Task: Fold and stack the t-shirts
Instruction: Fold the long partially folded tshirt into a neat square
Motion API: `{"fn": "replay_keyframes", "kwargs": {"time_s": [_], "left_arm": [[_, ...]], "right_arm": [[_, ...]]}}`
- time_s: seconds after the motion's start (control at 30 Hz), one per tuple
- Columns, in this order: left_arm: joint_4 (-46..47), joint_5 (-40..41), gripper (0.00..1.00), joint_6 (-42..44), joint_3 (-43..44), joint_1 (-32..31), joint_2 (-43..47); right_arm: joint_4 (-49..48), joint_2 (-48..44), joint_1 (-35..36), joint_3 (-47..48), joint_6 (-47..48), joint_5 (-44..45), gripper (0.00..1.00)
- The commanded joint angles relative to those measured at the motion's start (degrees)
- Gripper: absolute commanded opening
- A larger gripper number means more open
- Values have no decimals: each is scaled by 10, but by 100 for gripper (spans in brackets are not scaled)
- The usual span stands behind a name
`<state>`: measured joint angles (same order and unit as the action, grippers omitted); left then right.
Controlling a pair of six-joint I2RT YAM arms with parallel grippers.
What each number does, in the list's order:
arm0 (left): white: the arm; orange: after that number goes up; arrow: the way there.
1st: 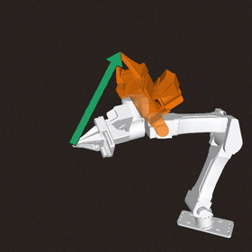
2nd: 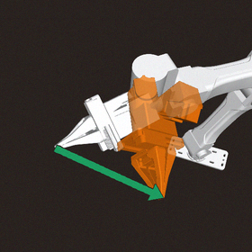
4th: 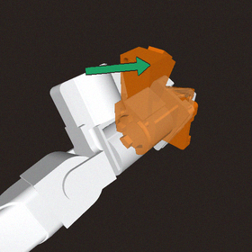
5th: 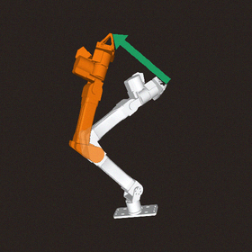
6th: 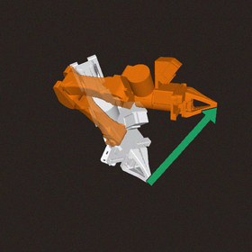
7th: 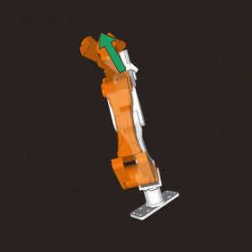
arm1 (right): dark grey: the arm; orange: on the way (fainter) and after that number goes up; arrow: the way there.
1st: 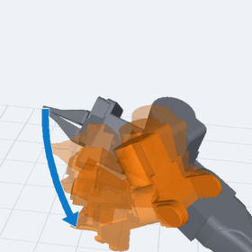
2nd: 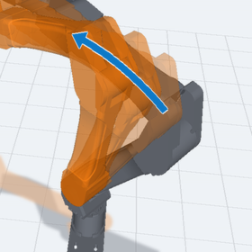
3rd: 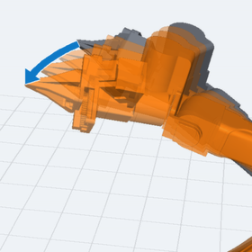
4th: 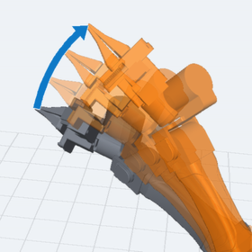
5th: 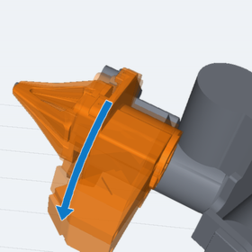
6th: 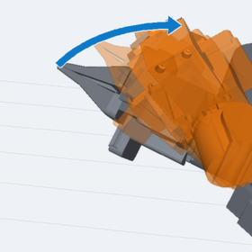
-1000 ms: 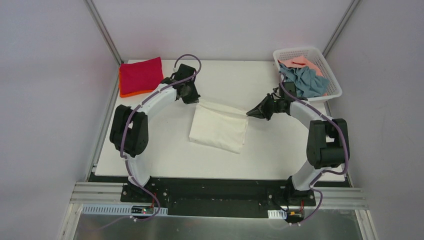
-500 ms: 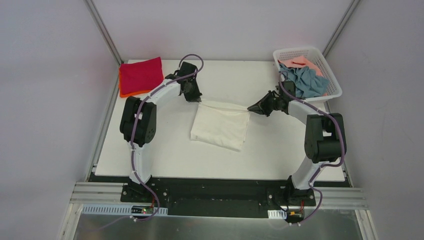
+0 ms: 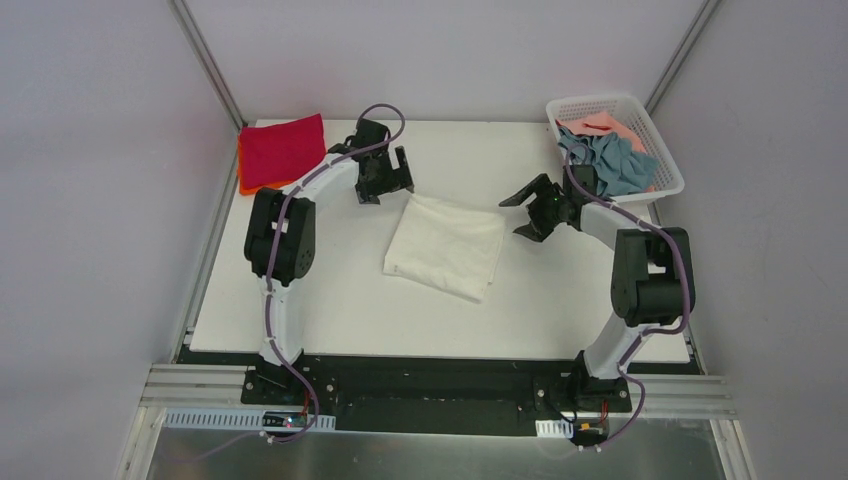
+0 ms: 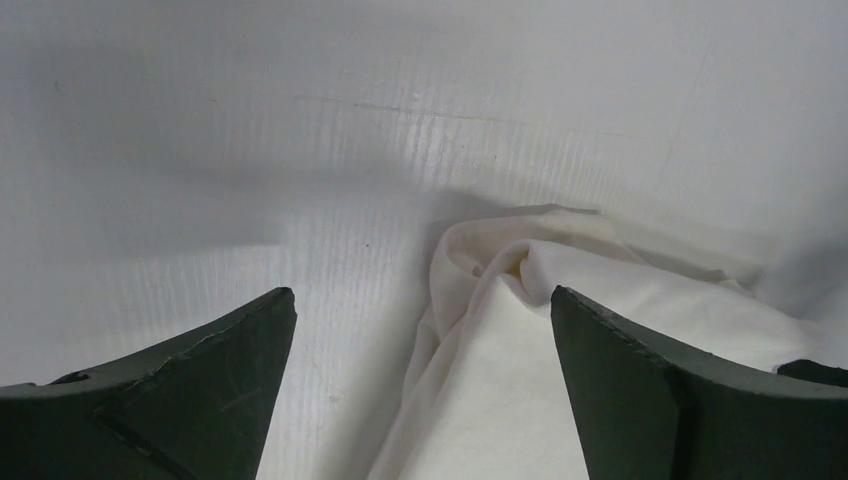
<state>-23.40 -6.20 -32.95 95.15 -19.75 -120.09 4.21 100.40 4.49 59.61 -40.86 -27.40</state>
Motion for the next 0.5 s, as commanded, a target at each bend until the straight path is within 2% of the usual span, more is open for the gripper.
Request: {"fn": "replay_keyframes", "kwargs": {"time_s": [0.0,0.03,0.2,0.33,0.47], "left_arm": [[-2,-35,99,17,-1,3,57],[-2,-43,99,17,-11,1,71],[-2,-114,99,33,-30,-22,104],[0,-166,99,34,-19,-37,95],[0,-200,99,36,19,-42,48]], "right_arm": [[29,-72,3,13,24,56,93],[37,-90,7,5,30,65,98],[40,-152,53,-27,45,76,99],[19,-145,83,-23,41,61,100],[-16,-106,91,0,34,57,100]]}}
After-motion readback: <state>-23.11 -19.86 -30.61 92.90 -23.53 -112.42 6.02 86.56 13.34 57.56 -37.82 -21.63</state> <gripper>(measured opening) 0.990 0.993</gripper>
